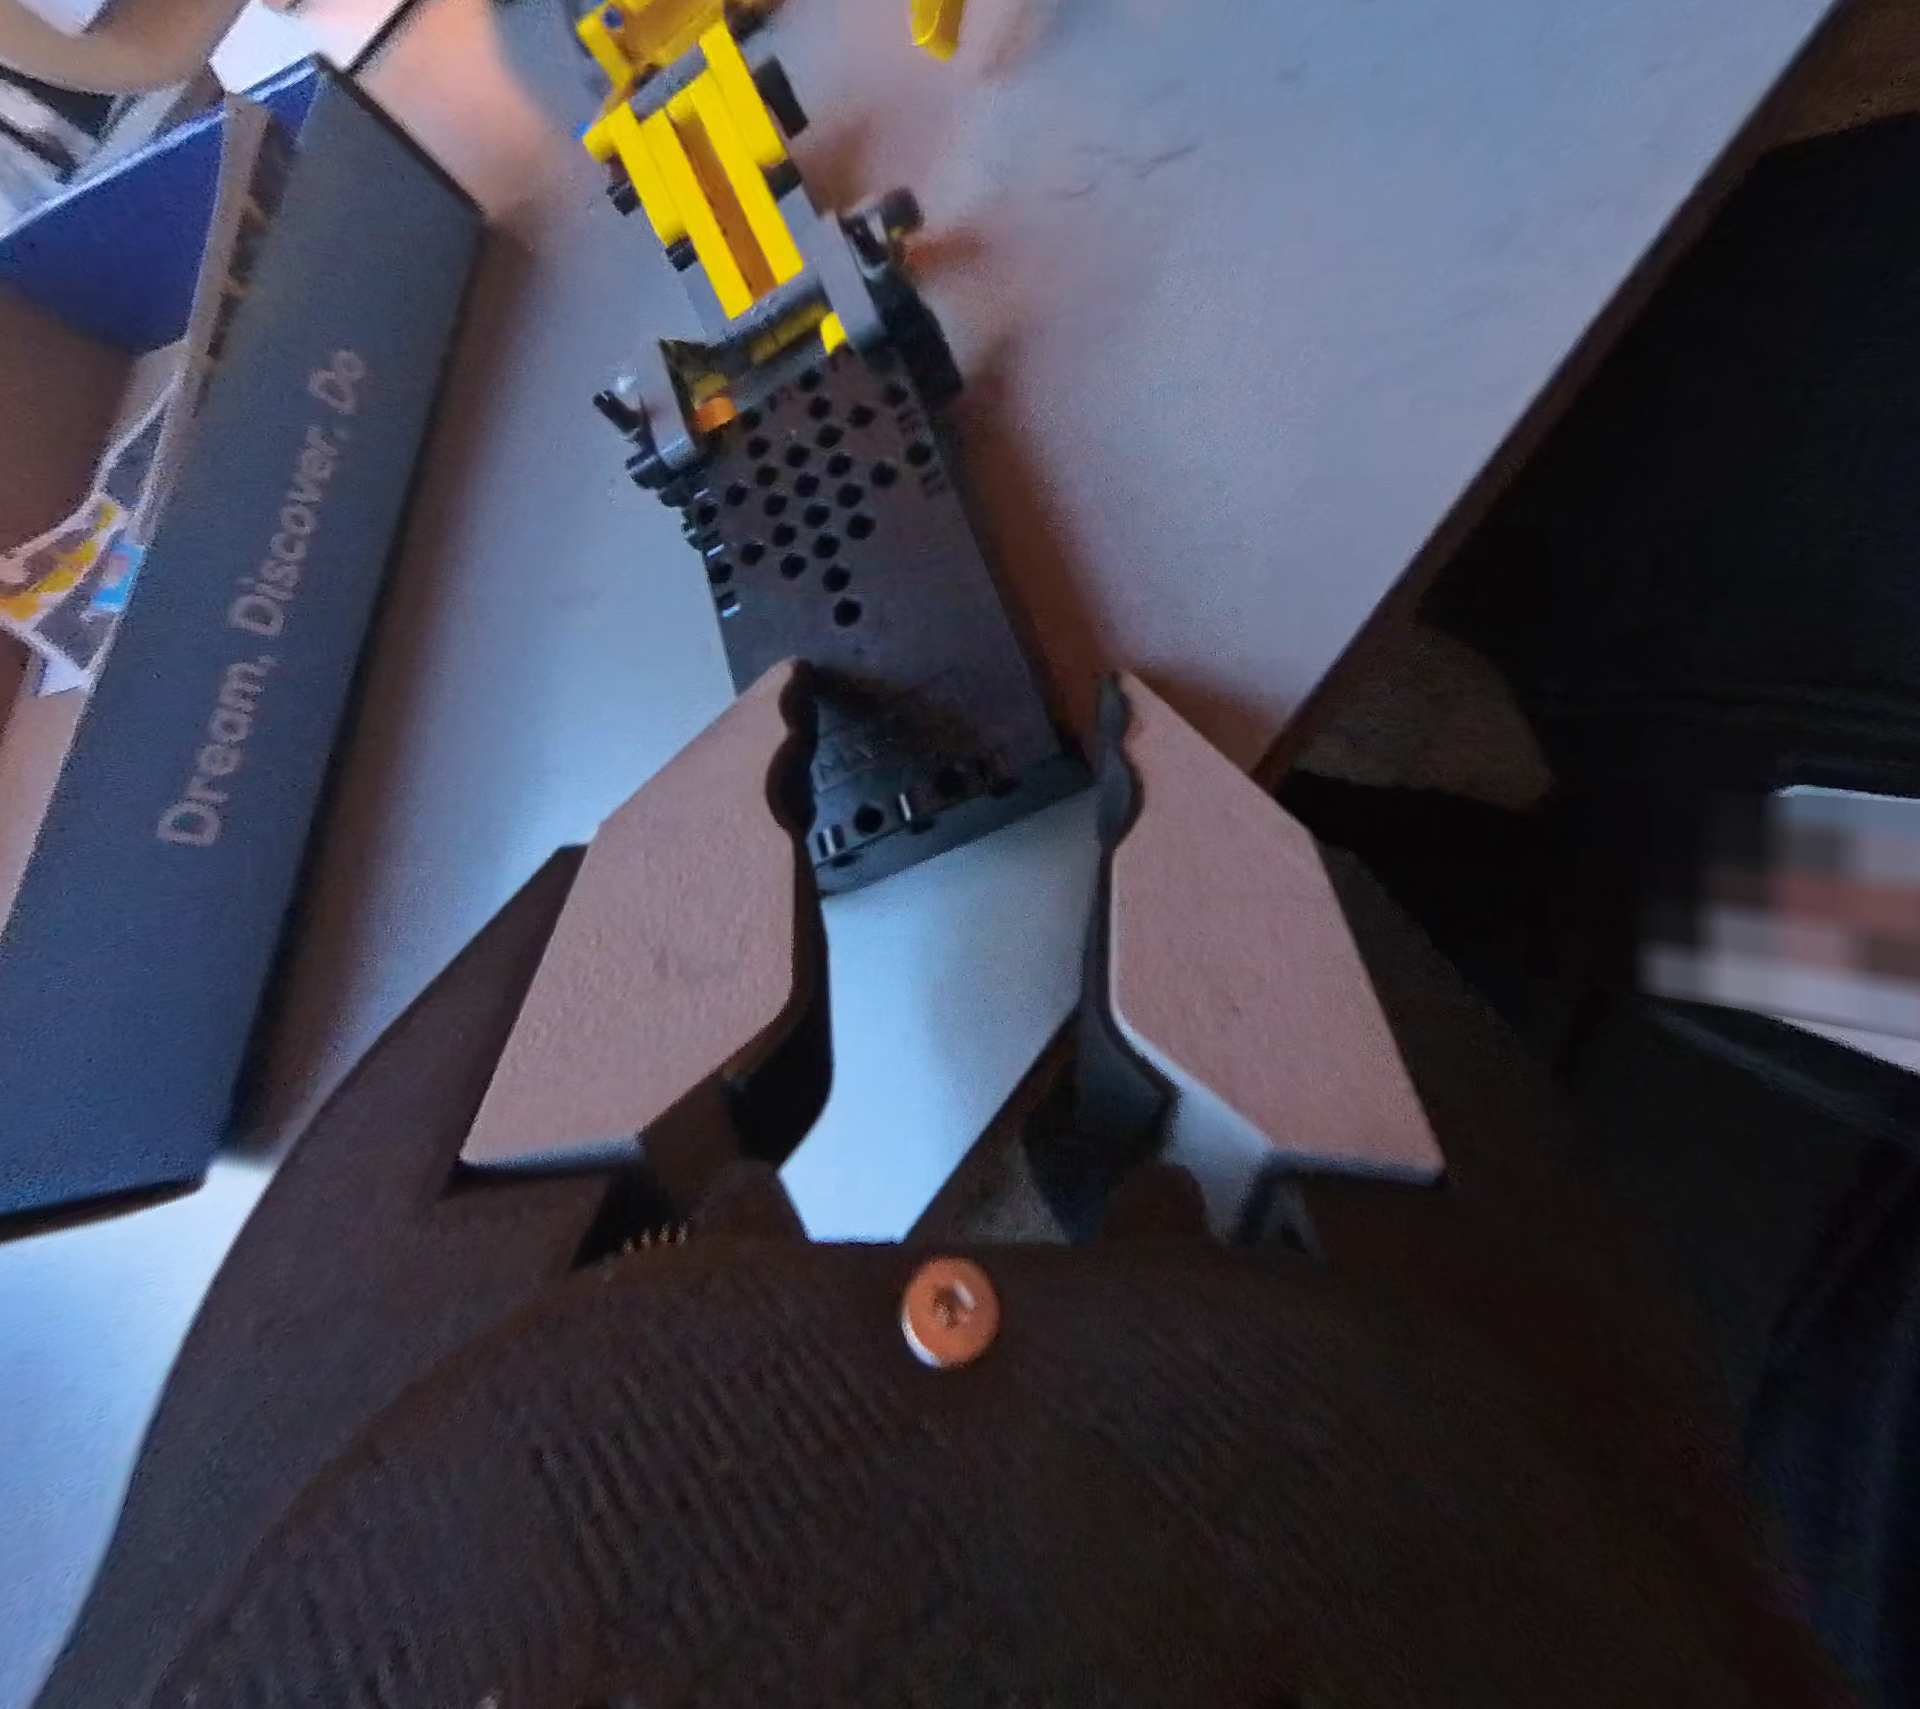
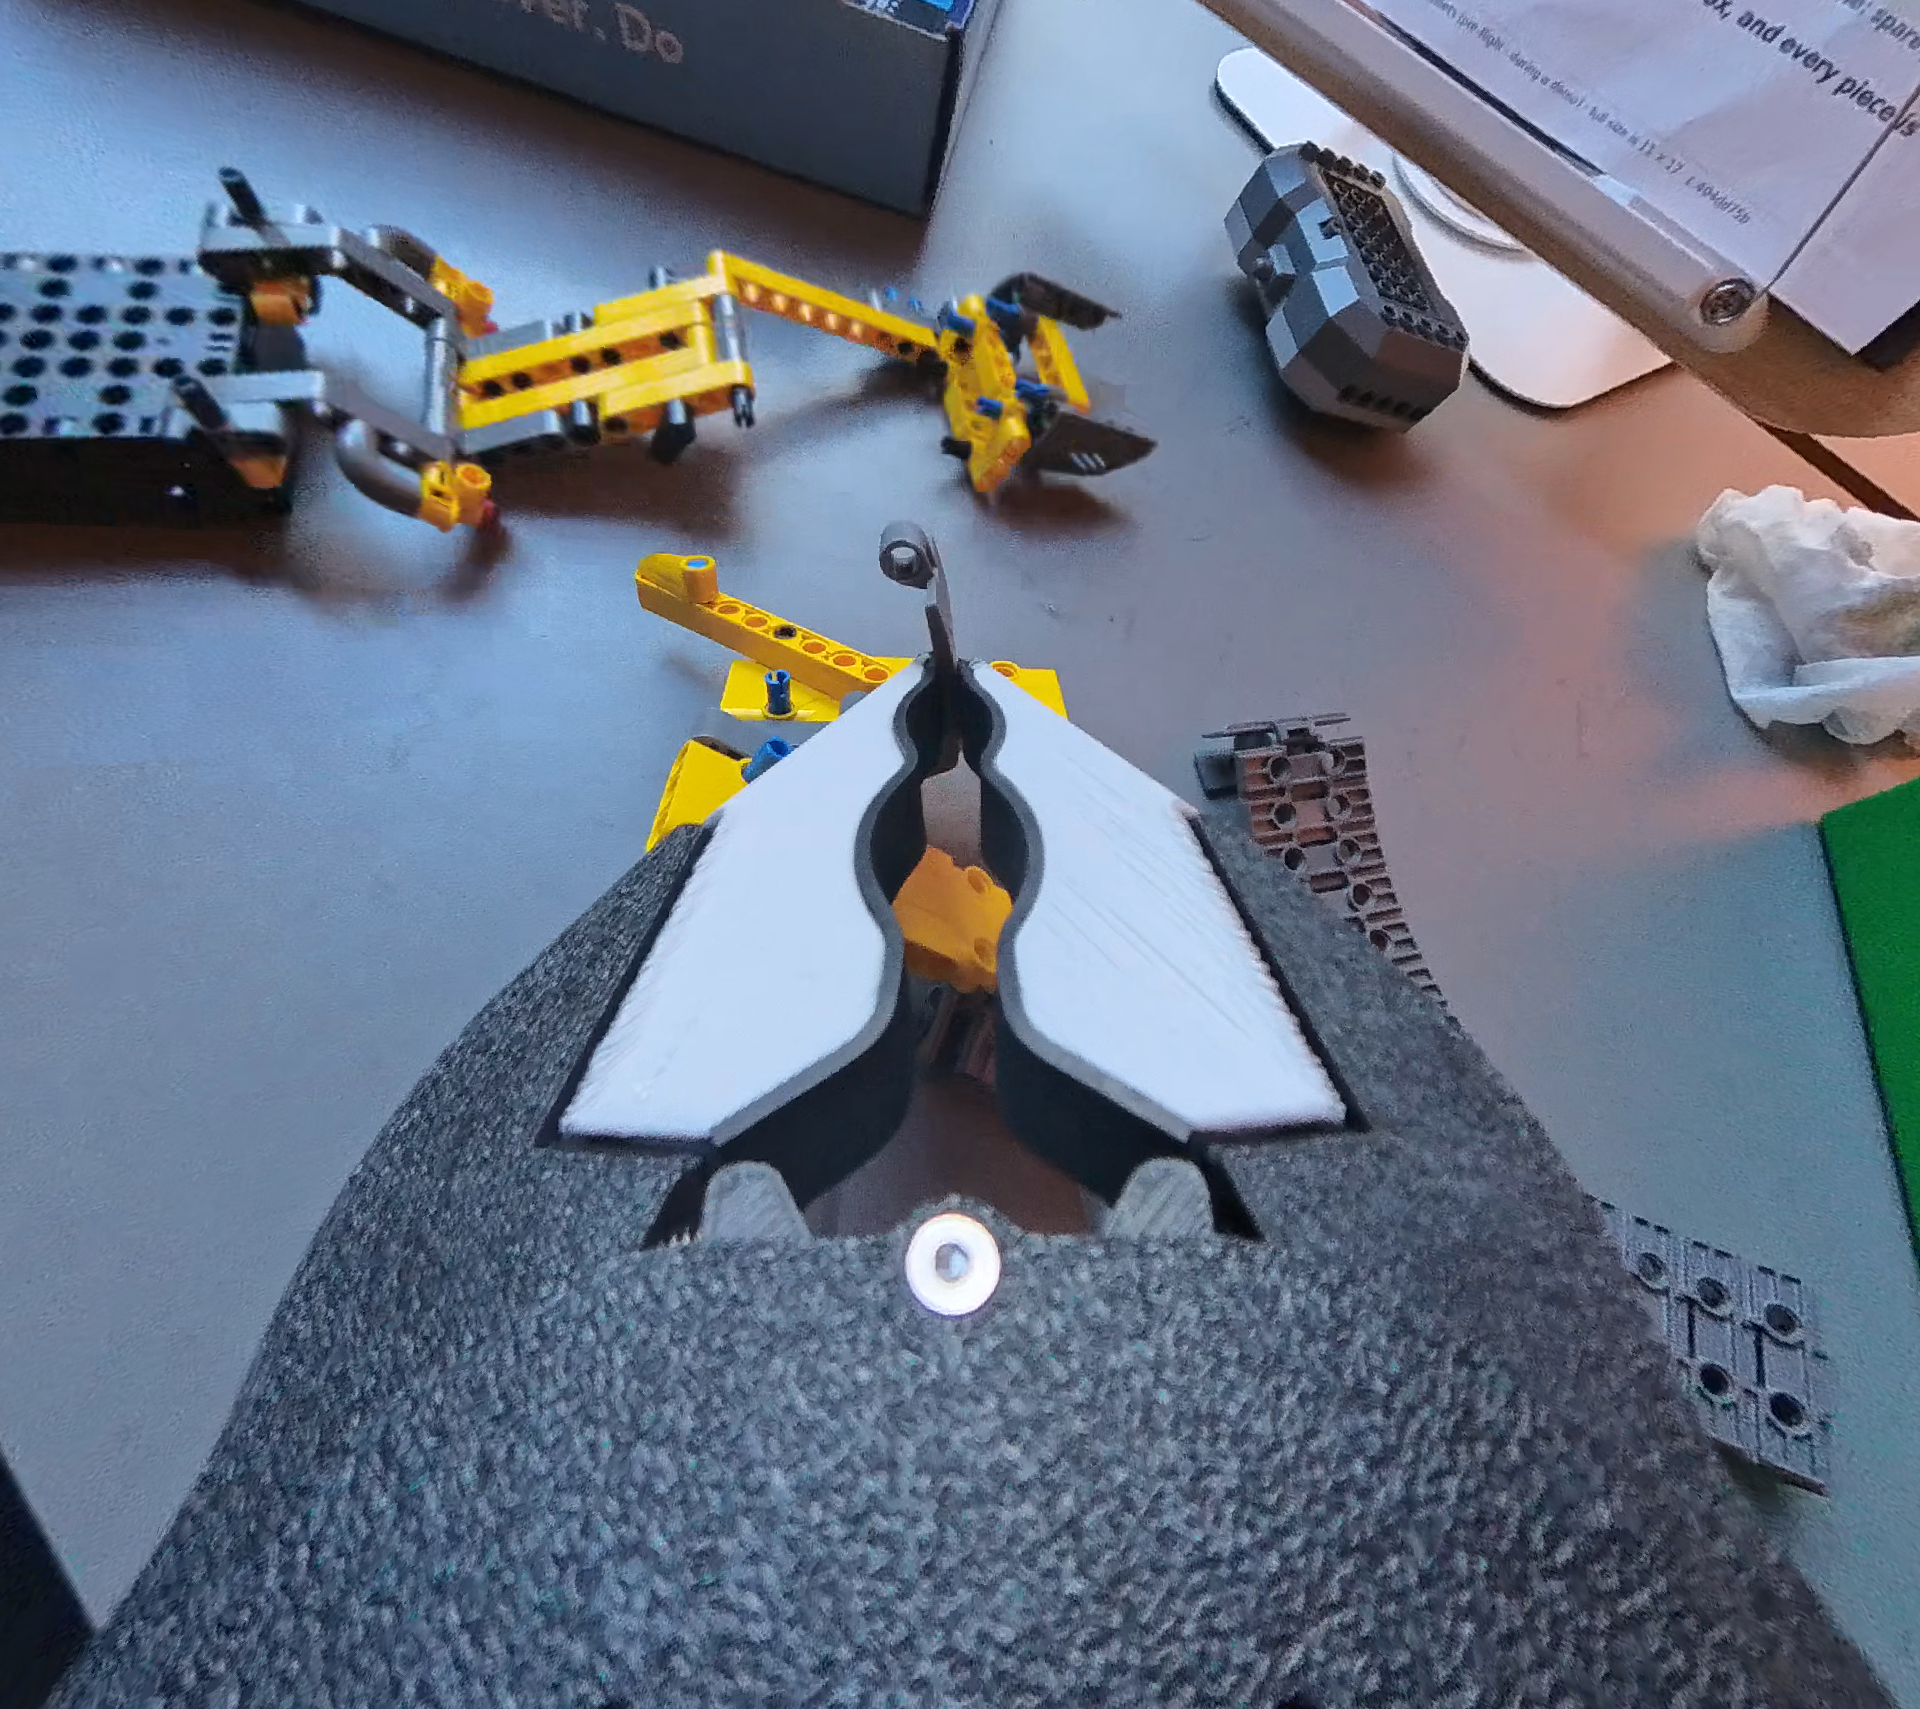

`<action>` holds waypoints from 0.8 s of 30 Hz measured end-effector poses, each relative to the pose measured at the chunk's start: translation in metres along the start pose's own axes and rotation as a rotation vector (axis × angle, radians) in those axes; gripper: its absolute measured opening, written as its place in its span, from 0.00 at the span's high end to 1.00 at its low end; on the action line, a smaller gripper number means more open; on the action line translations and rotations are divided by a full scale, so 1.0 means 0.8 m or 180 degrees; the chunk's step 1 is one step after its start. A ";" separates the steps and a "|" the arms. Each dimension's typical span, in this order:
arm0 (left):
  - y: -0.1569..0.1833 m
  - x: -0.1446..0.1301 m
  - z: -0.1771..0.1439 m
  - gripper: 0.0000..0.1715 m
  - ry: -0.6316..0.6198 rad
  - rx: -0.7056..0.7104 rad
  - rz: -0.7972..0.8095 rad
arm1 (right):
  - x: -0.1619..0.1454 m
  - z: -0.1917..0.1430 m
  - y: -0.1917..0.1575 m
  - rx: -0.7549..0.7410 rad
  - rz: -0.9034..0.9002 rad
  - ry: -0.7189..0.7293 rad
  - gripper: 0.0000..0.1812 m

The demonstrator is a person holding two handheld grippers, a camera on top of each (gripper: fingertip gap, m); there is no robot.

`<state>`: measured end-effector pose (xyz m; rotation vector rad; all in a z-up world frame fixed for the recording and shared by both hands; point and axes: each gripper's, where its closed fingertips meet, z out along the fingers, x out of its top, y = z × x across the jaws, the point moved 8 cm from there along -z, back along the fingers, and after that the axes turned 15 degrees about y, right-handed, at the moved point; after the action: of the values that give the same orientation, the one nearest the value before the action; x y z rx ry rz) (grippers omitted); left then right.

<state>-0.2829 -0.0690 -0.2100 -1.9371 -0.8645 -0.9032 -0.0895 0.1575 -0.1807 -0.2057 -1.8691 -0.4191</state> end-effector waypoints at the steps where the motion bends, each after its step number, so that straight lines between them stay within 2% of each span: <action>1: 0.004 0.002 -0.002 0.70 0.0043 -0.0079 -0.0065 | 0.001 -0.002 -0.001 0.0003 0.0002 0.0015 1.00; 3: 0.007 0.006 -0.008 0.71 0.0112 -0.0229 -0.0239 | 0.000 -0.008 -0.002 0.0006 0.0020 0.0033 1.00; 5: -0.007 0.004 -0.020 0.70 0.0093 -0.0131 -0.0271 | -0.001 -0.016 -0.006 0.0021 0.0044 0.0069 1.00; 9: -0.047 -0.016 -0.042 0.60 -0.0022 -0.0060 -0.0649 | -0.006 -0.032 -0.012 0.0036 0.0069 0.0129 1.00; 12: -0.058 -0.027 -0.045 0.54 -0.0018 -0.0353 -0.1130 | -0.009 -0.038 -0.013 0.0020 0.0151 0.0184 1.00; 18: -0.036 -0.037 -0.026 0.58 -0.0155 -0.0698 -0.1204 | -0.008 -0.043 -0.019 0.0042 0.0205 0.0233 1.00; 21: -0.016 -0.029 -0.026 0.66 -0.0075 -0.0829 -0.1101 | -0.012 -0.039 -0.024 0.0024 0.0095 0.0150 1.00; 24: 0.016 -0.014 -0.025 0.66 0.0113 -0.1375 -0.1229 | -0.019 -0.026 -0.026 0.0005 0.0011 0.0007 1.00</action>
<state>-0.2837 -0.0947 -0.2154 -2.1408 -1.1153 -1.4451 -0.0738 0.1313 -0.1929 -0.2072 -1.8668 -0.4153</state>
